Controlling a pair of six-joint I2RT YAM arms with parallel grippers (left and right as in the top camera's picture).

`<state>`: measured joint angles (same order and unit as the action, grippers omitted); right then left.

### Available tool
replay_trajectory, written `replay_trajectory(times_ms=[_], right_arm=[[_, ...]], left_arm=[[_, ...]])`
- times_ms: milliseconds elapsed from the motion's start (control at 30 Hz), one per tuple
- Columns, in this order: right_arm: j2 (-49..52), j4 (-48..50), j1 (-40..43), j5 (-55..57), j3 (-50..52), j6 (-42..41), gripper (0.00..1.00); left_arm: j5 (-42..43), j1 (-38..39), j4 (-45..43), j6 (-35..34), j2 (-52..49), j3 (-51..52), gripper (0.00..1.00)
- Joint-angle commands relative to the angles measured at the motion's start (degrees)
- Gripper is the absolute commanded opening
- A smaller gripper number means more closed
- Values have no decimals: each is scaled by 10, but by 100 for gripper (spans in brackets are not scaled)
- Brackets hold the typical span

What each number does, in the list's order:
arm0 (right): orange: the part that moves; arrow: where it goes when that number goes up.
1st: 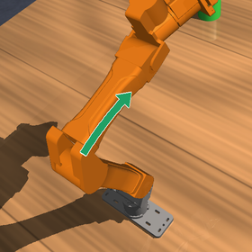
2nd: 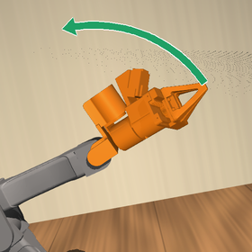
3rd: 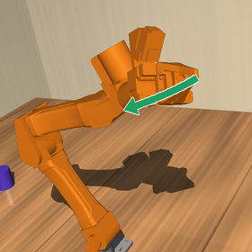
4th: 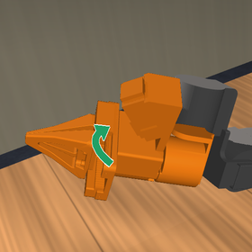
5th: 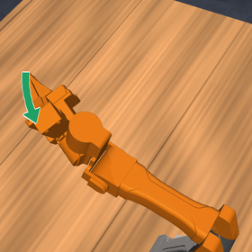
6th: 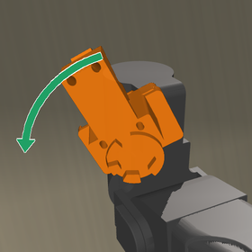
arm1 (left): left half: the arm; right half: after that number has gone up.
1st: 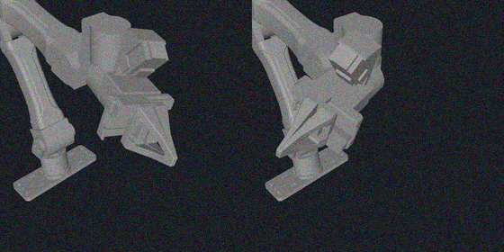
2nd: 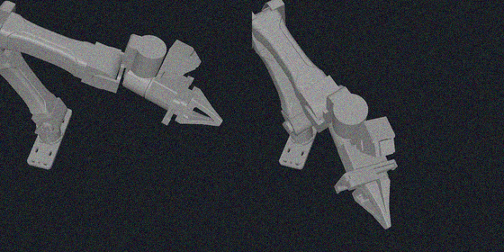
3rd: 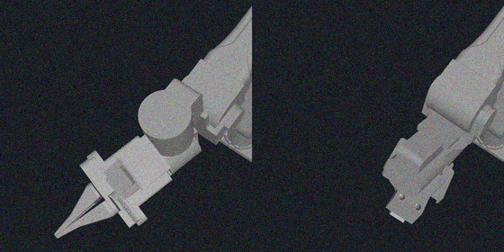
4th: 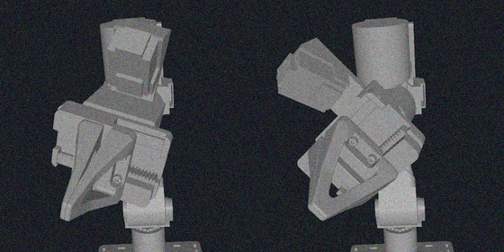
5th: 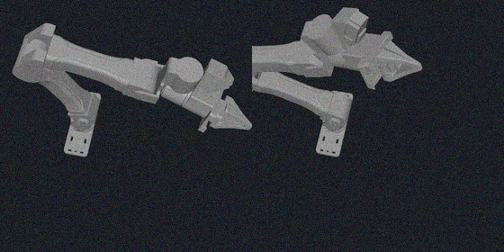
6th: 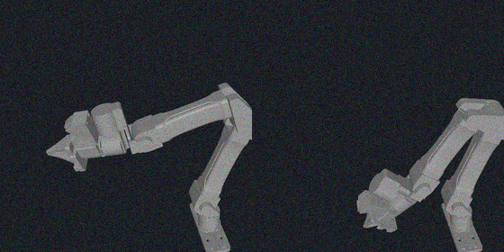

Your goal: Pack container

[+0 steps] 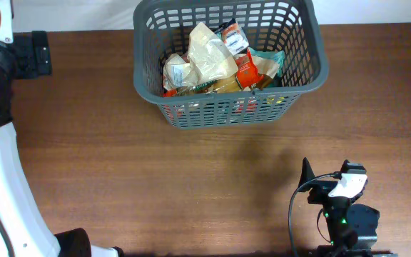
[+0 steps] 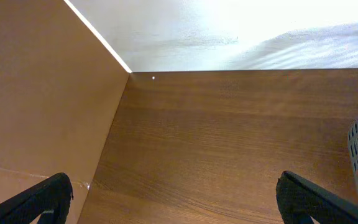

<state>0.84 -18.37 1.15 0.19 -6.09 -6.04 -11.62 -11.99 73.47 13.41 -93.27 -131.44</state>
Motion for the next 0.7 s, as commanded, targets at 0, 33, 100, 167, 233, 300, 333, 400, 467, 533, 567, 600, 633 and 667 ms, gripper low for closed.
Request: replay_trajectory(times_ms=[0, 33, 100, 167, 233, 300, 333, 400, 467, 533, 567, 600, 633, 667], right_arm=[[-7, 2, 4, 9, 6, -4, 99], [-7, 2, 4, 9, 6, -5, 99], [-7, 2, 4, 9, 6, -5, 99], [-7, 2, 4, 9, 6, -4, 99], [-7, 2, 4, 9, 6, -4, 99], [-7, 2, 4, 9, 6, -4, 99], [-7, 2, 4, 9, 6, -4, 99], [-7, 2, 4, 9, 6, -4, 99], [-7, 2, 4, 9, 6, -4, 99], [-7, 2, 4, 9, 6, -4, 99], [-7, 2, 4, 9, 5, -4, 99], [-7, 2, 4, 9, 6, -4, 99], [-7, 2, 4, 9, 6, -4, 99], [-7, 2, 4, 9, 6, -4, 99]], left_arm=[[-2, -2, -1, -10, 0, 2, 99], [-2, -2, -1, -10, 0, 2, 99], [-2, -2, -1, -10, 0, 1, 99], [-2, -2, -1, -10, 0, 1, 99], [-2, -2, -1, -10, 0, 2, 99], [-2, -2, -1, -10, 15, 2, 99], [-2, -2, -1, -10, 23, 2, 99], [-2, -1, -1, -10, 54, 13, 99], [-2, 5, -1, -10, 111, 58, 99], [-2, 19, -2, -10, 167, 118, 99], [-2, 31, -1, -10, 197, 155, 99], [-2, 43, -2, -10, 228, 195, 99], [-2, 56, -2, -10, 258, 234, 99], [-2, 70, -1, -10, 293, 281, 99]])
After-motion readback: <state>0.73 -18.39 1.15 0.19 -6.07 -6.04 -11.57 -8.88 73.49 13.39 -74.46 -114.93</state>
